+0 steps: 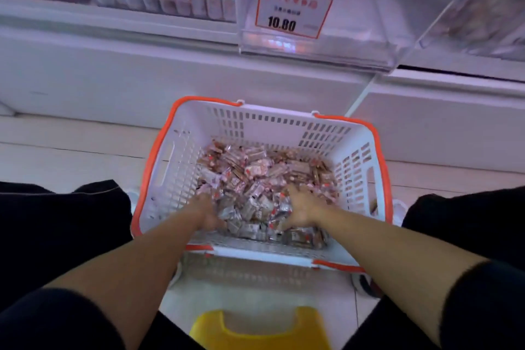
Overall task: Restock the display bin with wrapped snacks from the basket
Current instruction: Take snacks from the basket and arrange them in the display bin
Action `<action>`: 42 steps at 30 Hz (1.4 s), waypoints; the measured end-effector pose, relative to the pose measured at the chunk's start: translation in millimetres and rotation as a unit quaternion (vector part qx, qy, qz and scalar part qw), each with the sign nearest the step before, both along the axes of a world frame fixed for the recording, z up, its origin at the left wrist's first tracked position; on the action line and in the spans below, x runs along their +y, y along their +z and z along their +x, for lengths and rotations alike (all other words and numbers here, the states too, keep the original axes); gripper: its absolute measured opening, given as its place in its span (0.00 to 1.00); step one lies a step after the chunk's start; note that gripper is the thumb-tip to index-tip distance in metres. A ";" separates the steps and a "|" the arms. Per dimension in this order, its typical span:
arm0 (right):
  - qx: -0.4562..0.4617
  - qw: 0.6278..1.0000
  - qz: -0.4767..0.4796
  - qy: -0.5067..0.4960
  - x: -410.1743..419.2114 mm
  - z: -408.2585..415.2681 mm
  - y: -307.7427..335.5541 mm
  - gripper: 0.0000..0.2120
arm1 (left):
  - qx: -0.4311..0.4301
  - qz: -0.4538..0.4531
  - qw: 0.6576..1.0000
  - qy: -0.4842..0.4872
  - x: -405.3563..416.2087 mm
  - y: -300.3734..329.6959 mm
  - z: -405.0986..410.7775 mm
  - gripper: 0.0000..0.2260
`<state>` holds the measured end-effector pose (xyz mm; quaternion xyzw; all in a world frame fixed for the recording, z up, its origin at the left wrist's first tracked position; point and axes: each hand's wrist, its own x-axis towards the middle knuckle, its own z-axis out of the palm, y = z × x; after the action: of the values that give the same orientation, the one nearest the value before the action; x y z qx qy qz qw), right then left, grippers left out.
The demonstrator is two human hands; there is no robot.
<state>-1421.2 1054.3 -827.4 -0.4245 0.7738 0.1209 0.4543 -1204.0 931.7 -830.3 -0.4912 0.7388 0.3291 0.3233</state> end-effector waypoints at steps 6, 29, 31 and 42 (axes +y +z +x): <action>0.032 0.990 -0.083 -0.113 -3.5 26.5 -54.9 0.63 | 0.060 0.036 0.986 0.150 -13.3 -41.2 1.0 0.49; -0.215 0.887 -0.130 -0.388 15.8 0.8 6.4 0.24 | 0.226 0.333 0.830 0.386 -26.1 18.6 -18.3 0.12; -0.268 0.848 -0.149 -0.432 12.8 -0.9 23.7 0.17 | 0.268 0.352 0.799 0.408 -24.9 28.2 -17.7 0.12; -0.450 0.781 -0.243 -0.359 -23.7 -20.0 162.4 0.07 | 0.404 0.466 0.735 0.281 -35.3 154.2 -46.3 0.19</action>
<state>-1441.1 1030.6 -664.9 -0.2182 0.5814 -0.4481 0.6431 -1250.4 896.5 -676.1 -0.2851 0.3820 0.8759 0.0752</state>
